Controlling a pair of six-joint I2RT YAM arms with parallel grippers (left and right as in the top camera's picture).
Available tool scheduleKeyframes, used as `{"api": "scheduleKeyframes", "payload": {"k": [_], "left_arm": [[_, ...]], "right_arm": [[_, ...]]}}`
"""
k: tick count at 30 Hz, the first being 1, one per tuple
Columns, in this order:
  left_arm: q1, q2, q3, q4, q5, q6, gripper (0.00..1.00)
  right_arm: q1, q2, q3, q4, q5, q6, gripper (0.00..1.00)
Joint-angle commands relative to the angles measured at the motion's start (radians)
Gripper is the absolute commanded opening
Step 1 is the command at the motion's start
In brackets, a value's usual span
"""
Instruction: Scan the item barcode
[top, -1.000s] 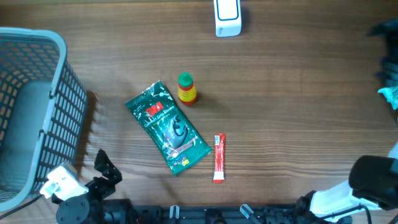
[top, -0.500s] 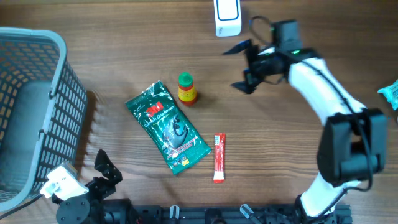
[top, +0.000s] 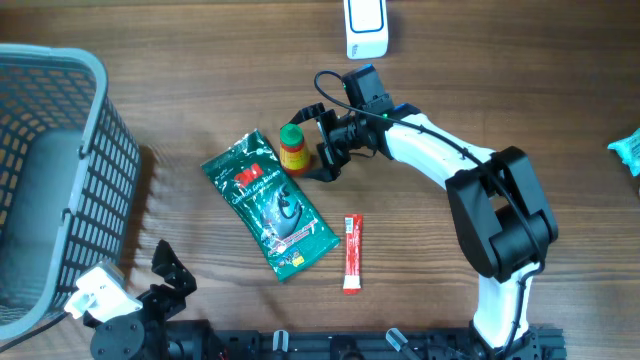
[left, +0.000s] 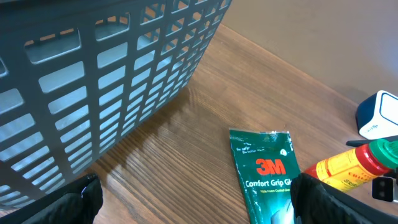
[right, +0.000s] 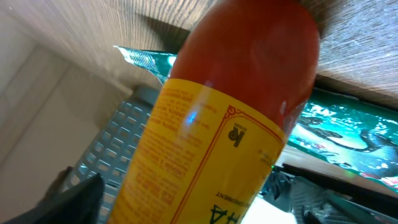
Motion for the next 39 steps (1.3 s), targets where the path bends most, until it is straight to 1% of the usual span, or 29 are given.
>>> {"api": "scheduleKeyframes", "payload": {"k": [1, 2, 4, 5, 8, 9, 10, 11, 12, 13, 14, 16, 19, 20, 22, 25, 26, 31, 35, 36, 39], "left_arm": [[-0.006, -0.007, -0.001, 0.005, 0.005, -0.009, 1.00], [-0.006, -0.007, -0.001, 0.005, 0.005, -0.009, 1.00], [-0.006, -0.007, -0.001, 0.005, 0.005, -0.009, 1.00], [-0.006, -0.007, -0.001, 0.005, 0.005, -0.009, 1.00], [-0.006, -0.007, -0.001, 0.005, 0.005, -0.009, 1.00], [-0.006, -0.007, -0.001, 0.005, 0.005, -0.009, 1.00], [-0.006, -0.007, -0.001, 0.005, 0.005, -0.009, 1.00], [-0.006, -0.007, -0.001, 0.005, 0.005, -0.009, 1.00], [-0.006, -0.007, -0.001, 0.005, 0.005, -0.009, 1.00], [-0.006, -0.007, -0.001, 0.005, 0.005, -0.009, 1.00], [-0.006, -0.007, -0.001, 0.005, 0.005, -0.009, 1.00], [-0.006, -0.007, -0.001, 0.005, 0.005, -0.009, 1.00], [-0.006, -0.007, -0.001, 0.005, 0.005, -0.009, 1.00], [-0.006, -0.007, -0.001, 0.005, 0.005, -0.009, 1.00], [-0.006, -0.007, -0.001, 0.005, 0.005, -0.009, 1.00], [-0.006, -0.007, -0.001, 0.005, 0.005, -0.009, 1.00], [-0.006, -0.007, -0.001, 0.005, 0.005, -0.009, 1.00], [-0.006, -0.007, -0.001, 0.005, 0.005, -0.009, 1.00], [-0.006, -0.007, -0.001, 0.005, 0.005, -0.009, 1.00], [-0.006, -0.007, -0.001, 0.004, 0.004, -0.009, 1.00], [-0.006, -0.007, -0.001, 0.005, 0.005, -0.009, 1.00]], "right_arm": [[-0.002, 0.024, -0.002, 0.020, -0.005, 0.034, 0.82], [-0.002, 0.024, -0.002, 0.025, -0.002, 0.033, 0.78], [-0.002, 0.024, -0.002, 0.037, -0.008, 0.021, 0.66], [-0.002, 0.024, -0.002, 0.040, -0.017, 0.019, 0.62], [-0.002, 0.024, -0.002, 0.044, -0.026, 0.000, 0.62], [-0.005, 0.024, -0.002, 0.046, -0.010, -0.036, 0.58], [-0.009, 0.024, -0.002, 0.047, 0.008, -0.072, 0.57], [-0.016, 0.024, -0.002, 0.047, 0.029, -0.141, 0.54], [-0.024, 0.024, -0.002, 0.047, 0.029, -0.192, 0.54], [-0.033, 0.024, -0.002, 0.047, 0.027, -0.243, 0.57], [-0.045, 0.024, -0.002, 0.047, 0.027, -0.300, 0.63], [-0.063, 0.024, -0.002, 0.047, 0.027, -0.348, 0.69], [-0.089, 0.023, -0.001, 0.047, 0.017, -0.415, 0.70], [-0.092, 0.023, -0.001, 0.045, 0.014, -0.462, 0.70], [-0.092, 0.023, -0.001, 0.024, 0.013, -0.583, 0.71], [-0.089, 0.023, -0.002, -0.077, 0.029, -0.745, 0.73], [-0.089, 0.023, -0.002, -0.106, 0.036, -0.821, 0.73], [-0.090, 0.023, -0.001, -0.189, 0.063, -1.103, 0.75], [-0.089, 0.023, -0.001, -0.305, 0.254, -1.199, 0.82], [-0.089, 0.023, -0.001, -0.330, 0.273, -1.223, 0.84], [-0.089, 0.019, -0.001, -0.359, 0.261, -1.275, 0.87]]}}
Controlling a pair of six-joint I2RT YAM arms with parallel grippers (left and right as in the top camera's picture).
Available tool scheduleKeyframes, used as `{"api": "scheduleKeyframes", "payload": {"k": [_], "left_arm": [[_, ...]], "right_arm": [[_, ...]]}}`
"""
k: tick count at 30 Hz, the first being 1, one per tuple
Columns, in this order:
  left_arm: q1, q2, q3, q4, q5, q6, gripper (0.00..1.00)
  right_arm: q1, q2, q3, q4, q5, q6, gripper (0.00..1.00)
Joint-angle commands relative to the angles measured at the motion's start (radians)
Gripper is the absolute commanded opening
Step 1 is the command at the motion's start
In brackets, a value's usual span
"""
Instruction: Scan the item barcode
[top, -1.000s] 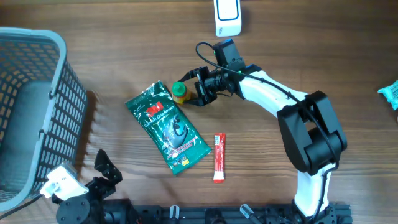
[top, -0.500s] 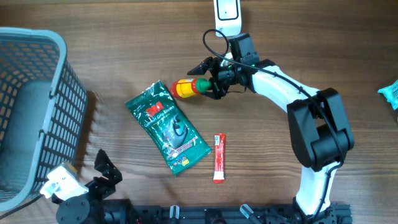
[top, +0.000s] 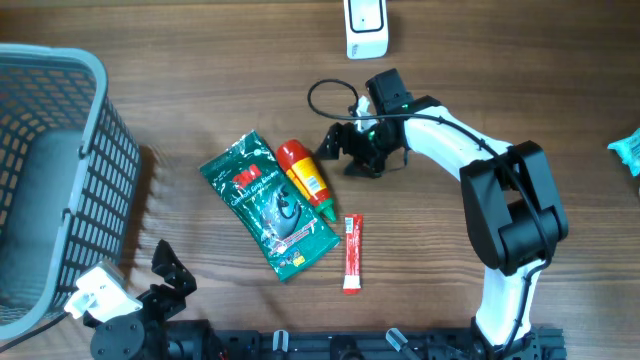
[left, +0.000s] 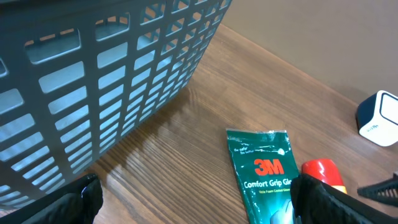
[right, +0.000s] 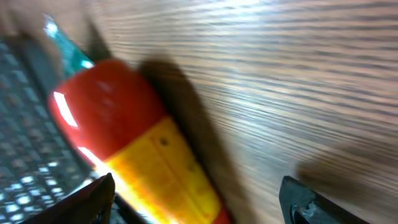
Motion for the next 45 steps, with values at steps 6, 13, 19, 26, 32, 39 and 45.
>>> {"api": "scheduleKeyframes", "payload": {"k": [6, 13, 19, 26, 32, 39, 45], "left_arm": [[-0.006, -0.007, -0.001, 0.005, 0.005, -0.009, 1.00], [-0.006, -0.007, -0.001, 0.005, 0.005, -0.009, 1.00], [-0.006, -0.007, -0.001, 0.005, 0.005, -0.009, 1.00], [-0.006, -0.007, -0.001, 0.005, 0.005, -0.009, 1.00], [-0.006, -0.007, -0.001, 0.005, 0.005, -0.009, 1.00], [-0.006, -0.007, -0.001, 0.005, 0.005, -0.009, 1.00], [-0.006, -0.007, -0.001, 0.005, 0.005, -0.009, 1.00]], "right_arm": [[0.005, -0.040, 0.022, -0.008, 0.049, -0.153, 0.94], [0.008, -0.053, 0.037, 0.120, -0.153, -0.185, 1.00], [0.058, -0.036, 0.037, 0.211, -0.142, -0.239, 1.00], [0.082, 0.098, 0.037, 0.259, -0.189, -0.238, 0.99], [0.141, 0.118, 0.037, 0.248, -0.211, -0.240, 0.98], [0.236, 0.117, 0.047, 0.223, -0.164, -0.258, 0.93], [0.267, 0.115, 0.066, 0.139, -0.137, -0.311, 0.79]]}}
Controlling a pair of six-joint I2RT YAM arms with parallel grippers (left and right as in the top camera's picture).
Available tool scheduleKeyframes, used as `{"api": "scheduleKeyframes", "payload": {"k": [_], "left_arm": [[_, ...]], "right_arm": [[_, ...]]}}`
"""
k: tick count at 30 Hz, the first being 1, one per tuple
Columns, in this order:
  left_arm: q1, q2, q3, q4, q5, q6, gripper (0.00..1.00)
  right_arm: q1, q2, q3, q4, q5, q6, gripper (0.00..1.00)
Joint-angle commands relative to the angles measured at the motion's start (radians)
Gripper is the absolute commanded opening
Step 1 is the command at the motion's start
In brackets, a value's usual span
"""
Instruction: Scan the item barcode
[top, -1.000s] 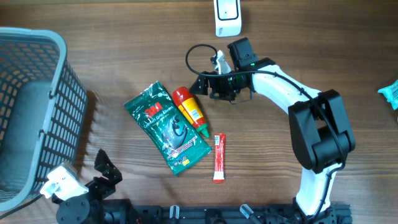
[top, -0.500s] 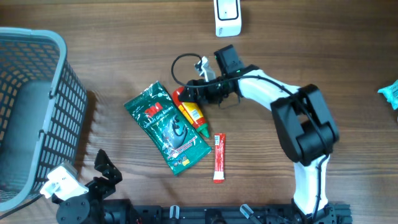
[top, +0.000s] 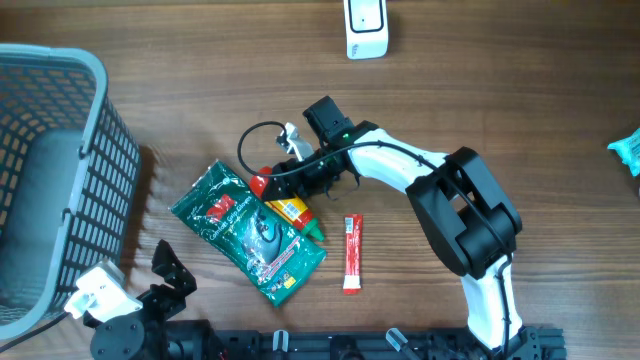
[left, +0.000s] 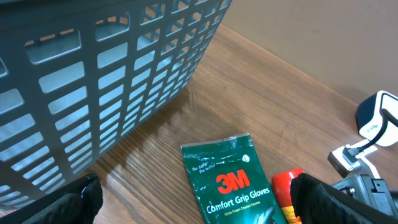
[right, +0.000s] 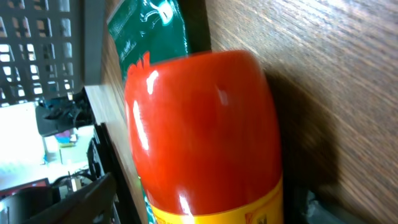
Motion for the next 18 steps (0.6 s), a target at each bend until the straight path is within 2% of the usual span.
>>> {"api": "scheduleKeyframes", "payload": {"k": [1, 6, 10, 14, 18], "left_arm": [[-0.006, -0.007, -0.001, 0.004, 0.005, -0.009, 1.00], [-0.006, -0.007, -0.001, 0.004, 0.005, -0.009, 1.00], [-0.006, -0.007, -0.001, 0.004, 0.005, -0.009, 1.00], [-0.006, -0.007, -0.001, 0.004, 0.005, -0.009, 1.00], [-0.006, -0.007, -0.001, 0.004, 0.005, -0.009, 1.00]], "right_arm": [[0.035, 0.019, 0.036, -0.048, 0.083, -0.048, 0.78], [0.148, 0.019, 0.128, -0.148, 0.357, -0.064, 0.76], [0.170, 0.019, 0.135, -0.148, 0.378, -0.074, 0.70], [0.174, 0.019, 0.135, -0.159, 0.376, -0.077, 0.47], [0.158, 0.003, 0.170, -0.202, 0.384, -0.087, 0.35]]}}
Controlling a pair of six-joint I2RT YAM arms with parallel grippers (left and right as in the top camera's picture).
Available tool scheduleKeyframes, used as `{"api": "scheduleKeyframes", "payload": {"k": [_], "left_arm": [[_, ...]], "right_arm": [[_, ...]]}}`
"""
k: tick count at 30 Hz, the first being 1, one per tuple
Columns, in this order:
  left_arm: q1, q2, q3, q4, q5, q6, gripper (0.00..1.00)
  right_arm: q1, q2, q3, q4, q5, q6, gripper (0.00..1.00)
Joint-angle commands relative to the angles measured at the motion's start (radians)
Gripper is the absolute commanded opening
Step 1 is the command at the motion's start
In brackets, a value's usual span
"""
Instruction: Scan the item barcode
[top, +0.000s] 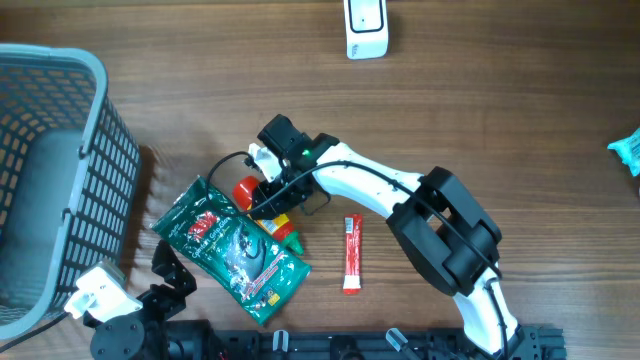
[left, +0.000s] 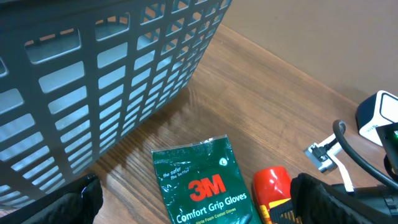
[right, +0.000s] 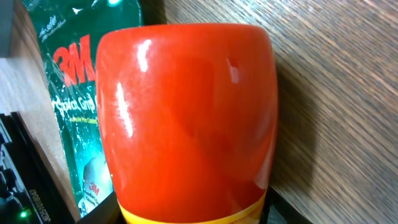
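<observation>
A sauce bottle (top: 243, 190) with a red body, yellow label and green cap lies on its side on the wooden table. Its red end fills the right wrist view (right: 186, 112). My right gripper (top: 268, 205) is shut on the bottle, a dark finger showing at each side of it (right: 186, 214). The white barcode scanner (top: 365, 28) stands at the far edge. My left gripper (left: 196, 190) is open and empty, parked at the near left (top: 172, 270).
A green 3M glove pack (top: 225, 250) lies against the bottle's left side. A red sachet (top: 350, 252) lies to the right of it. The grey basket (top: 100, 150) takes the left side. A teal item (top: 628, 148) sits at the right edge.
My right gripper has moved left with the bottle between its fingers. The glove pack has shifted left and toward the near edge along with it. The left arm has not moved.
The bottle first stood upright beside the glove pack with my right gripper at it. Then it lay on its side by the pack, the gripper apart to its right. Later the gripper was at the lying bottle, and now both bottle and pack sit further left.
</observation>
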Motion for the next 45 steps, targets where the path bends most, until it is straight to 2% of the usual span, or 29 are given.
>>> {"api": "scheduleKeyframes", "payload": {"k": [1, 2, 4, 8, 11, 16, 17, 20, 23, 24, 26, 29, 34, 37, 42, 45], "left_arm": [[-0.006, -0.007, -0.001, 0.005, 0.005, -0.009, 1.00], [-0.006, -0.007, -0.001, 0.005, 0.005, -0.009, 1.00], [-0.006, -0.007, -0.001, 0.005, 0.005, -0.009, 1.00], [-0.006, -0.007, -0.001, 0.005, 0.005, -0.009, 1.00], [-0.006, -0.007, -0.001, 0.005, 0.005, -0.009, 1.00], [-0.006, -0.007, -0.001, 0.005, 0.004, -0.009, 1.00], [-0.006, -0.007, -0.001, 0.005, 0.005, -0.009, 1.00], [-0.006, -0.007, -0.001, 0.005, 0.005, -0.009, 1.00], [-0.006, -0.007, -0.001, 0.005, 0.004, -0.009, 1.00], [-0.006, -0.007, -0.001, 0.005, 0.005, -0.009, 1.00], [-0.006, -0.007, -0.001, 0.005, 0.005, -0.009, 1.00], [-0.006, -0.007, -0.001, 0.005, 0.005, -0.009, 1.00], [-0.006, -0.007, -0.001, 0.005, 0.005, -0.009, 1.00], [-0.006, -0.007, -0.001, 0.005, 0.005, -0.009, 1.00], [-0.006, -0.007, -0.001, 0.005, 0.005, -0.009, 1.00], [-0.006, -0.007, -0.001, 0.005, 0.005, -0.009, 1.00]], "right_arm": [[-0.029, -0.014, 0.055, -0.056, 0.071, -0.016, 0.31], [-0.048, -0.041, 0.082, -0.118, 0.163, -0.015, 0.26], [-0.066, -0.072, 0.102, -0.184, 0.261, -0.015, 0.26], [-0.102, -0.113, 0.106, -0.342, 0.623, 0.031, 0.29], [-0.134, -0.111, 0.074, -0.304, 0.796, 0.053, 0.32], [-0.173, -0.095, -0.059, -0.153, 0.761, 0.074, 0.35], [-0.173, -0.095, -0.077, -0.151, 0.755, 0.092, 0.38], [-0.173, -0.096, -0.059, -0.197, 0.686, 0.105, 0.59], [-0.180, -0.098, 0.028, -0.281, 0.607, 0.104, 0.69], [-0.185, -0.100, 0.067, -0.320, 0.588, 0.105, 0.76], [-0.195, -0.100, 0.144, -0.388, 0.564, 0.107, 0.81], [-0.216, -0.101, 0.219, -0.428, 0.557, 0.130, 0.99], [-0.304, -0.096, 0.203, -0.402, 0.481, 0.122, 1.00], [-0.359, -0.080, 0.186, -0.380, 0.336, 0.038, 1.00], [-0.362, 0.032, 0.185, -0.368, 0.180, -0.027, 1.00], [-0.362, 0.057, 0.185, -0.371, 0.179, -0.027, 0.99]]}}
